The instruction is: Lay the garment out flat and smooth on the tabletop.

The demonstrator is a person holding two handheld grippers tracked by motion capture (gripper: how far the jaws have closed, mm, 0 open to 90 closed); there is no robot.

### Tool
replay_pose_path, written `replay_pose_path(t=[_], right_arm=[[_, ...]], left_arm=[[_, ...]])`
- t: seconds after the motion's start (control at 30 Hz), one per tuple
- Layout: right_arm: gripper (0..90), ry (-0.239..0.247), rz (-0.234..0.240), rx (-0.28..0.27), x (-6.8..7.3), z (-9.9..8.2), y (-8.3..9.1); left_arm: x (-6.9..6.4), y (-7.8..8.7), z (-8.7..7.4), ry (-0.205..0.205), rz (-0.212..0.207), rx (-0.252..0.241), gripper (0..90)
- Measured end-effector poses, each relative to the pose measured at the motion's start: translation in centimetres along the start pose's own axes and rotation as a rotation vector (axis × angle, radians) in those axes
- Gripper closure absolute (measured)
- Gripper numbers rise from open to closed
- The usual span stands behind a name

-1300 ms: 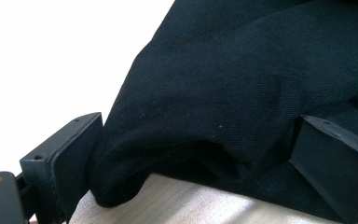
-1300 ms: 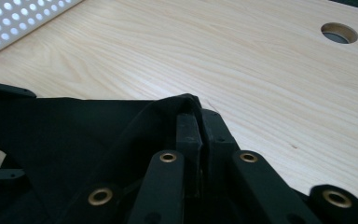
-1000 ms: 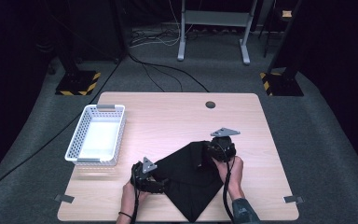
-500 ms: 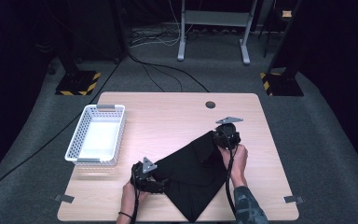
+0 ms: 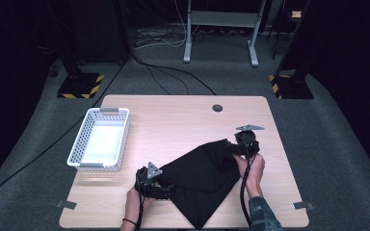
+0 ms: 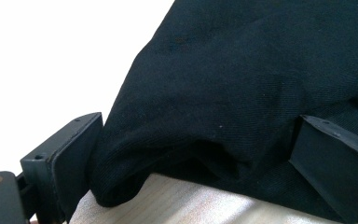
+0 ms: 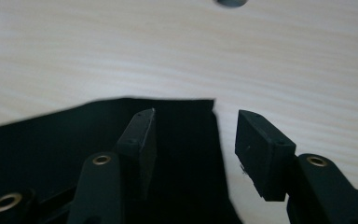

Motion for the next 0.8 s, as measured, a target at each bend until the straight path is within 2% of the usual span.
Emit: replay_pose_path(t=[0.1, 0.2, 0.27, 0.33, 0.37, 0.43, 0.53, 0.67, 0.8], right_arm=[[43.1, 0.045, -0.006, 0.047, 0.7, -1.2, -0.7], [44.4, 0.079, -0.061, 0.091, 0.6, -2.4, -2.1], [45.9, 0.06, -0.088, 0.122, -0.1, -3.0, -3.1], [52.2, 0.028, -0.118, 0.152, -0.9, -3.5, -4.0], [59.3, 0.014, -0.129, 0.149, -1.2, -3.6, -4.2], [70.3, -0.011, -0.106, 0.13, -1.7, -3.7, -4.3], [80.9, 0.033, -0.121, 0.119, -1.5, -3.6, -4.2], [84.8, 0.088, -0.152, 0.116, -1.0, -3.1, -4.5], [85.5, 0.073, -0.152, 0.087, -1.1, -2.6, -4.6]], left_arm=[[0.0, 0.0, 0.0, 0.0, 0.0, 0.0, 4.2], [0.0, 0.0, 0.0, 0.0, 0.0, 0.0, 4.2], [0.0, 0.0, 0.0, 0.0, 0.0, 0.0, 4.2], [0.0, 0.0, 0.0, 0.0, 0.0, 0.0, 4.2], [0.0, 0.0, 0.0, 0.0, 0.0, 0.0, 4.2], [0.0, 0.0, 0.0, 0.001, 0.0, -0.001, 4.2], [0.0, 0.0, 0.0, 0.002, 0.001, -0.001, 4.2], [0.0, 0.0, 0.0, 0.0, 0.002, 0.0, 4.2], [0.0, 0.0, 0.0, 0.0, 0.002, 0.0, 4.3]])
Point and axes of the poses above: each handheld gripper's, and its own axes: y roughly backward along the jaws, z roughly out of its top, x roughly to its left, the point moved 1 cm from there along -y, roughly forward along the jaws, and after that the axes turned 12 degrees about -y, right-handed, at the moved point
